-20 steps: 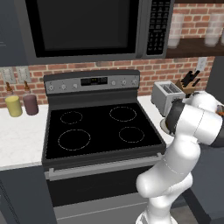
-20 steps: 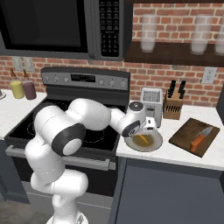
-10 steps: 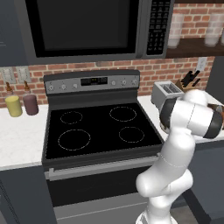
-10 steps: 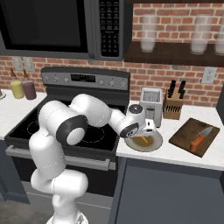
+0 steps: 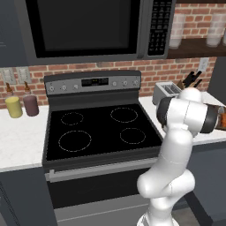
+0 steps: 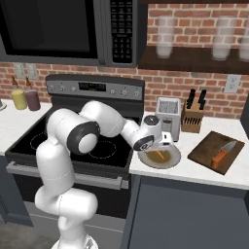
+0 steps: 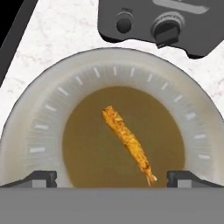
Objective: Pick up the knife from the drawer and place it on the cutting board. Then place the meat from the plate to the cutting board.
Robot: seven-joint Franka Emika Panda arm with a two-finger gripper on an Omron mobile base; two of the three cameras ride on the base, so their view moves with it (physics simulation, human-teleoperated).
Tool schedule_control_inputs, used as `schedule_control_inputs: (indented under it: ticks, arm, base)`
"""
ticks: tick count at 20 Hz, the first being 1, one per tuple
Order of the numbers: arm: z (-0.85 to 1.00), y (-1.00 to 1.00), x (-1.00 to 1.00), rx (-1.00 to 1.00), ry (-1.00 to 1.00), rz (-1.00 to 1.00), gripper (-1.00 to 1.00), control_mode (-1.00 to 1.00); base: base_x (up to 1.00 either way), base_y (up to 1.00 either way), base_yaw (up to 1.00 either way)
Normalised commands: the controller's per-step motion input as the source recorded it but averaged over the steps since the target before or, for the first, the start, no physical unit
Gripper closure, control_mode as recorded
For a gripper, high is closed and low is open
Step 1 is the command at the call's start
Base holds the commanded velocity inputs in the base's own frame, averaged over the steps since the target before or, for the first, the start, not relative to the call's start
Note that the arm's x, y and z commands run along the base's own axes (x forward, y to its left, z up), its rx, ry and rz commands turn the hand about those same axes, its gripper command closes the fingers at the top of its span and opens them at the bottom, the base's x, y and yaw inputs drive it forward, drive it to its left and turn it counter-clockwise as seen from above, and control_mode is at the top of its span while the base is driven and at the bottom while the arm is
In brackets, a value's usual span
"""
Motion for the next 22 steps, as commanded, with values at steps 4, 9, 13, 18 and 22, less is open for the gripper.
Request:
schedule_control_inputs:
  ticks: [4,9,13,18,22]
  arm:
    - [0.00,-0.13,0.20,0.06,0.15,0.00,-1.00,-1.00]
    - [0.00,-0.19,0.12,0.08,0.08,0.00,-1.00,-1.00]
    - [-0.02,-0.05,0.03,0.05,0.03,0.00,-1.00,-1.00]
    - [-0.26,0.00,0.00,0.00,0.00,0.00,-1.00,-1.00]
    - [-0.17,0.00,0.00,0.00,0.00,0.00,-1.00,-1.00]
  base:
    - [0.00,0.00,0.00]
    - [0.00,0.00,0.00]
    - [0.00,0.00,0.00]
    - [0.00,0.00,0.00]
    - [0.00,0.00,0.00]
